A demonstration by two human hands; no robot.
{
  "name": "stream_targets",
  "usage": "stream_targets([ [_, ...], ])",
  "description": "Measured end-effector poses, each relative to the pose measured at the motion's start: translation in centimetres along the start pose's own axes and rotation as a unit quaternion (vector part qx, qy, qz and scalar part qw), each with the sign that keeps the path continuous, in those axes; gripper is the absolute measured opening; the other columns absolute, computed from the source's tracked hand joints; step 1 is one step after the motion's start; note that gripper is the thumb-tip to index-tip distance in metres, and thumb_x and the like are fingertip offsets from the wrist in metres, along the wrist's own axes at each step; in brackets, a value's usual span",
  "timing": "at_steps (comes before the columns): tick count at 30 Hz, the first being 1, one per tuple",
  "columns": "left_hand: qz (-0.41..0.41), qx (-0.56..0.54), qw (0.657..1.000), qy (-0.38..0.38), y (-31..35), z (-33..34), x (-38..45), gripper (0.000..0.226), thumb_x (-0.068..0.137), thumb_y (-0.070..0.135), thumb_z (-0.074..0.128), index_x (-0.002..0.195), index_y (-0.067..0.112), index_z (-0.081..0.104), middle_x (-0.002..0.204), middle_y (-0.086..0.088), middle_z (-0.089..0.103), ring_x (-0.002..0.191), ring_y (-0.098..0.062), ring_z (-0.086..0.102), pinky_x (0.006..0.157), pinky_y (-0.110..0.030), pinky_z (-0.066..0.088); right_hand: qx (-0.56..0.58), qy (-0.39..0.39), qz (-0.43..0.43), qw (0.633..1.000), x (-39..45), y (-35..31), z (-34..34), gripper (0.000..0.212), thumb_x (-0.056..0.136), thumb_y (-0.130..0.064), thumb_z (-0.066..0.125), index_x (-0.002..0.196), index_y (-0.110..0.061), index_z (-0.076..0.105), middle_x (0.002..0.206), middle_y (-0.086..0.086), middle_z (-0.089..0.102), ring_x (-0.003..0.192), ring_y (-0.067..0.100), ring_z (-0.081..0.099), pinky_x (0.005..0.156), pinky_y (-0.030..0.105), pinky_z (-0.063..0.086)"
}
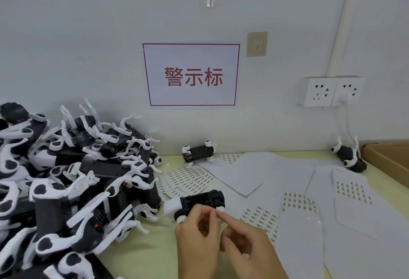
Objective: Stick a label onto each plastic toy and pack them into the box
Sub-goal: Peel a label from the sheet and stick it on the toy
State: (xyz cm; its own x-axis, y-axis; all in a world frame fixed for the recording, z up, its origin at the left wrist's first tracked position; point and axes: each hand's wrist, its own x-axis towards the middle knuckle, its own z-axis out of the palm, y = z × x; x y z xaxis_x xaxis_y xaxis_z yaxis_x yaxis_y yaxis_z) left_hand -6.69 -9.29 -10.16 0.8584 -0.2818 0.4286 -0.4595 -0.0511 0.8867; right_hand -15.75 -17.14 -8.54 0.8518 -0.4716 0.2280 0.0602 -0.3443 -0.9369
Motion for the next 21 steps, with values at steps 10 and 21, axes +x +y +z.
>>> stream_targets([
  [10,-0.050,-0.063,0.990,-0.117,0.4,-0.2,-0.1,0.027,0.092,-0.003,0.062,0.091,0.023,0.071,0.065,-0.004,0.070,0.051,-0.011,0.057,0.055,-0.026,0.051,0.125,0.080,0.070,0.986,1.1,1.3,-1.3,0.025,0.092,0.004,0.058,0.087,-0.017,0.073,0.060,0.005,0.060,0.044,0.021,0.052,0.044,0.028,0.041],
  [21,-0.082,-0.099,0.981,-0.149,0.4,-0.1,-0.1,0.020,0.090,-0.002,0.065,0.084,0.015,0.070,0.065,-0.011,0.070,0.053,-0.016,0.060,0.056,-0.028,0.049,0.217,0.036,0.145,0.965,1.8,1.8,-1.7,0.019,0.095,0.007,0.050,0.092,-0.001,0.066,0.057,0.013,0.053,0.043,0.023,0.046,0.043,0.027,0.037],
])
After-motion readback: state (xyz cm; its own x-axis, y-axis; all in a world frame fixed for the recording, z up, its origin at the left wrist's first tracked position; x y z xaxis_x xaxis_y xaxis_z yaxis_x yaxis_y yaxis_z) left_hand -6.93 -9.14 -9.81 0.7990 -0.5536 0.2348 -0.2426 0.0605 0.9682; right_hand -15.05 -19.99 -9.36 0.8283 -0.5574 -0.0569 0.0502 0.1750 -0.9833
